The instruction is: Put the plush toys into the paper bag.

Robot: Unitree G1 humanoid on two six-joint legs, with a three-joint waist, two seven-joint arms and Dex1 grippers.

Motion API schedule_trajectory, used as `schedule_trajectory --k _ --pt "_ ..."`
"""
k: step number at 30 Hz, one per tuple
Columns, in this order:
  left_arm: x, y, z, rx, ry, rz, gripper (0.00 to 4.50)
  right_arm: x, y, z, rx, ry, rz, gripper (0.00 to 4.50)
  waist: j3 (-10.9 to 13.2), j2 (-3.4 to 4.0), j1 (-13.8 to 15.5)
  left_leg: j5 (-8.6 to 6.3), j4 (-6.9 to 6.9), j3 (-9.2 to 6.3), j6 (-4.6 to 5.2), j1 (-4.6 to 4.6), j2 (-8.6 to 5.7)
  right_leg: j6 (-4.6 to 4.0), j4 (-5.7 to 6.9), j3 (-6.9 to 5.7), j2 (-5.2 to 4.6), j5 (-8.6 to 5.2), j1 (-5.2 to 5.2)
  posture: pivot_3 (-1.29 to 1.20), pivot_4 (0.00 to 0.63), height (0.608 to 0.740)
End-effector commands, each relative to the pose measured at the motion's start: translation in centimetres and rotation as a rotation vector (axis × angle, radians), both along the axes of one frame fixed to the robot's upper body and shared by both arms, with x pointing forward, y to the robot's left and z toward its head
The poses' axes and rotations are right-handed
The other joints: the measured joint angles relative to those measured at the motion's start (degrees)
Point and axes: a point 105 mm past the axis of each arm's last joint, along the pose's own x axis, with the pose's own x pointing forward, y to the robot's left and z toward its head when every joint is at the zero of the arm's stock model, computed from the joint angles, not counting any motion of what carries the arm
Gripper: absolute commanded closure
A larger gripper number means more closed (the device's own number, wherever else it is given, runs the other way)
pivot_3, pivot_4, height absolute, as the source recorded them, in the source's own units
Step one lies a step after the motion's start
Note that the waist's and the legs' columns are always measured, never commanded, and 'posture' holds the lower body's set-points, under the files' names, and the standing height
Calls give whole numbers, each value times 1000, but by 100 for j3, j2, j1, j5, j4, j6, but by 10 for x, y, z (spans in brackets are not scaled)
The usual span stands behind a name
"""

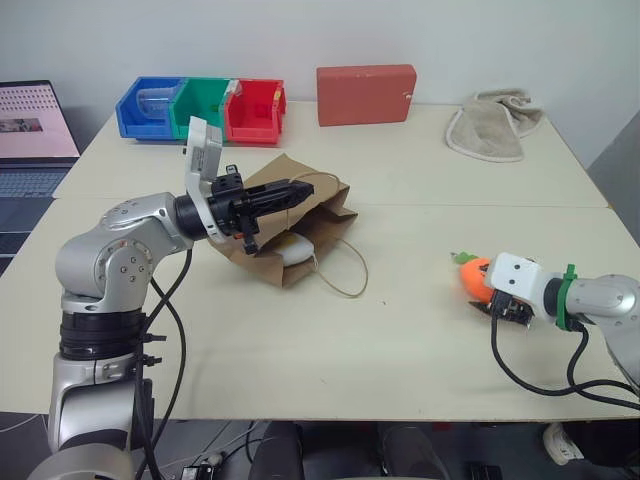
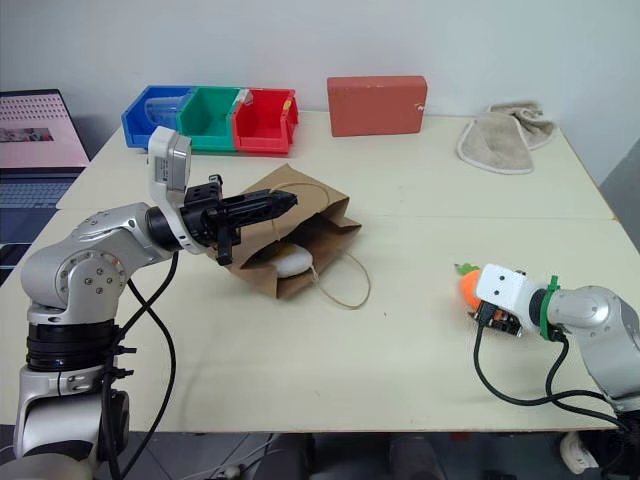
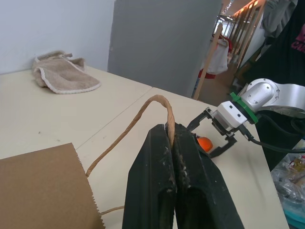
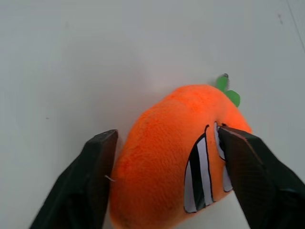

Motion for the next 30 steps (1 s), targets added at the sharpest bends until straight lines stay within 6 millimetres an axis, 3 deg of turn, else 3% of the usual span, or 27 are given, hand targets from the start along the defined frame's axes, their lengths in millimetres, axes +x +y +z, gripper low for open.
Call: schedule_trajectory --k 1,6,8,14,17,23,30 --pt "-5 3 10 6 -55 4 4500 2 -7 1 -46 -26 12 2447 0 0 1 0 0 -1 0 0 0 0 0 -1 0 0 0 0 150 740" --pt "-5 5 10 4 -56 12 4500 6 -5 9 -25 -61 40 4178 0 0 1 0 1 -2 0 3 0 0 -2 -2 0 0 7 0 150 740" --pt "-5 5 11 5 -55 12 4500 5 8 19 26 -67 77 4453 0 0 -2 0 2 -2 0 8 0 1 -7 -2 -1 1 15 0 150 740" --pt "-5 5 14 -4 -57 3 4500 -8 68 50 243 -51 249 4454 1 2 -13 0 1 -7 0 8 2 1 -11 -5 1 2 16 0 150 740" --pt "-5 4 21 -21 -65 -11 4500 -5 110 68 341 -85 345 4454 2 0 -22 0 1 -12 0 8 4 1 -15 -11 1 2 21 0 150 740" --pt "-9 4 27 -11 -77 -31 4500 24 174 78 418 -148 419 4454 2 0 -16 1 0 -18 -1 6 2 1 -15 -17 0 2 19 0 150 740" --pt "-13 2 27 -12 -81 -40 4500 47 225 81 434 -196 460 4454 2 1 -4 0 -7 -27 -2 -1 3 -1 -14 -31 -3 3 12 0 150 740"
